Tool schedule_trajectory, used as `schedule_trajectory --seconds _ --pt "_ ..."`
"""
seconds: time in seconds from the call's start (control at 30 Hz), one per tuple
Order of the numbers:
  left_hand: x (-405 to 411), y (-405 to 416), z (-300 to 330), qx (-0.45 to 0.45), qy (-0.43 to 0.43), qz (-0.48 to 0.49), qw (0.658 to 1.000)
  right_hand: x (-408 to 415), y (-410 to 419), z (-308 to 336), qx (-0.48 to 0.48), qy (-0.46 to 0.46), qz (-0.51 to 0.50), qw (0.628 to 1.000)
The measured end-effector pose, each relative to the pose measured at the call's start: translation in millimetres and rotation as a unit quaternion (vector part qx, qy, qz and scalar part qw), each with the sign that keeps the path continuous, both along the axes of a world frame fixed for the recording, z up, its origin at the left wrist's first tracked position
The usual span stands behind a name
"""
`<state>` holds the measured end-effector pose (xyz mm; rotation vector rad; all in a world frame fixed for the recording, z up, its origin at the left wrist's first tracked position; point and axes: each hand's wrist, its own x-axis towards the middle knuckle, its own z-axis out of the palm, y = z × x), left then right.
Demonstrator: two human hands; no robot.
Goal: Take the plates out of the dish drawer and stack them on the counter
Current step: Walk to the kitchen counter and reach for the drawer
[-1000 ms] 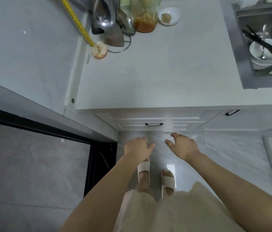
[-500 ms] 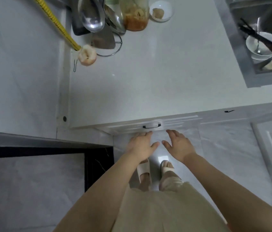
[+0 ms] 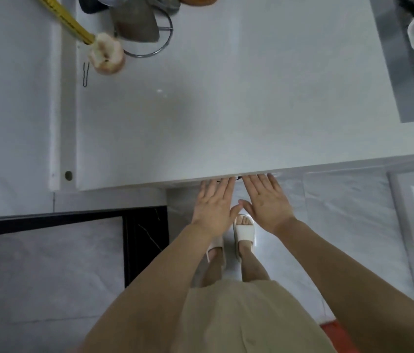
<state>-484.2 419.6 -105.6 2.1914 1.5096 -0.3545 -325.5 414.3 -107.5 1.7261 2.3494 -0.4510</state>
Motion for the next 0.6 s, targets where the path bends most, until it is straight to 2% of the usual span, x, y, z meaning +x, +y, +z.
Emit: schedule_trajectory --seconds 0.3,0.6 --pt "5 12 -6 0.030 0.006 0.052 0.998 12 5 -5 0.124 -0.001 0.019 0.992" --pt "12 9 -8 0.049 0.025 0.093 0.994 14 8 -9 0.157 0.035 0.016 0.987"
